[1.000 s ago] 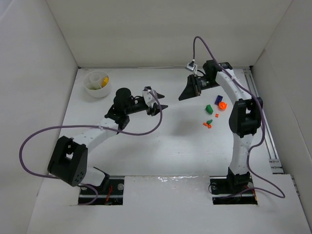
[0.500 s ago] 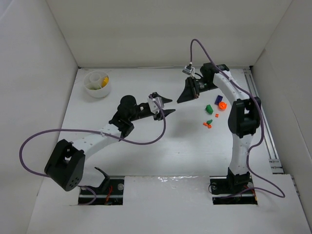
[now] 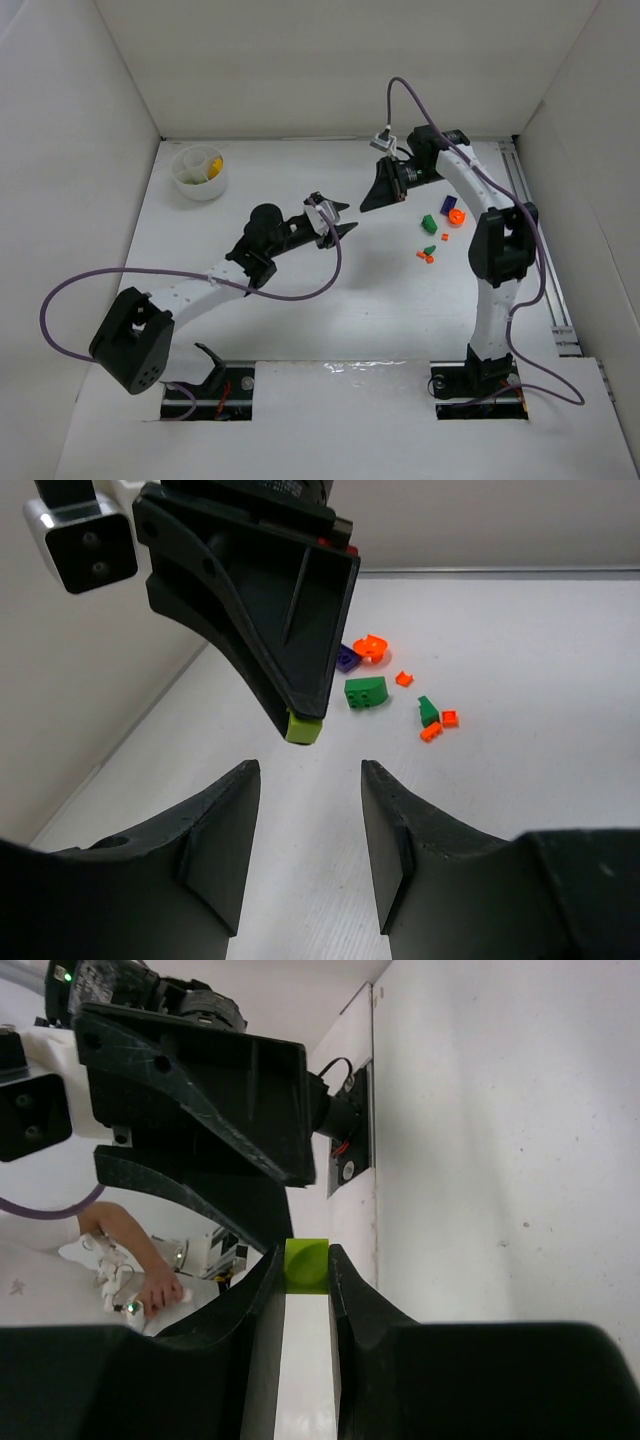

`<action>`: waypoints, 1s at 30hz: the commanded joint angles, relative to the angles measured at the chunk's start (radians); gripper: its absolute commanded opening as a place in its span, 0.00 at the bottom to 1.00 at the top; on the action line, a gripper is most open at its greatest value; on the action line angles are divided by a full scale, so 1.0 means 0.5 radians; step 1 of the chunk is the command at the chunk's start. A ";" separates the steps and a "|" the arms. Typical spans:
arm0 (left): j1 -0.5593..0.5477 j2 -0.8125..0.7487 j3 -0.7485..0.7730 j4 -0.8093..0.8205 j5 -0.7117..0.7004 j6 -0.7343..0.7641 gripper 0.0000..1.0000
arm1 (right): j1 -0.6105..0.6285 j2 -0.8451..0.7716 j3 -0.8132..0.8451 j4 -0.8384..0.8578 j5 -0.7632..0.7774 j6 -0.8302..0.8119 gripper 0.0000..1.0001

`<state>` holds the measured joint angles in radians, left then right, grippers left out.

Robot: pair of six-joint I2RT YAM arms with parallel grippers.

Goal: Sort the legos into containers by color

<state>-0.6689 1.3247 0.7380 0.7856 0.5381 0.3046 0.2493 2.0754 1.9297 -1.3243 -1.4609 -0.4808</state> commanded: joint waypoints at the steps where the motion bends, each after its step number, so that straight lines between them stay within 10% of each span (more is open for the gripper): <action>1: -0.046 -0.091 -0.064 0.174 -0.195 -0.029 0.42 | 0.017 -0.138 -0.012 0.041 -0.260 -0.020 0.05; 30: -0.147 -0.118 -0.154 0.288 -0.319 -0.051 0.37 | 0.130 -0.156 0.006 -0.017 -0.079 -0.020 0.03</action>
<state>-0.7387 1.2739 0.6617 0.8581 0.3630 0.2825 0.2974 2.0377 1.8984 -1.3277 -1.4635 -0.4778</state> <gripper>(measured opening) 0.377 0.257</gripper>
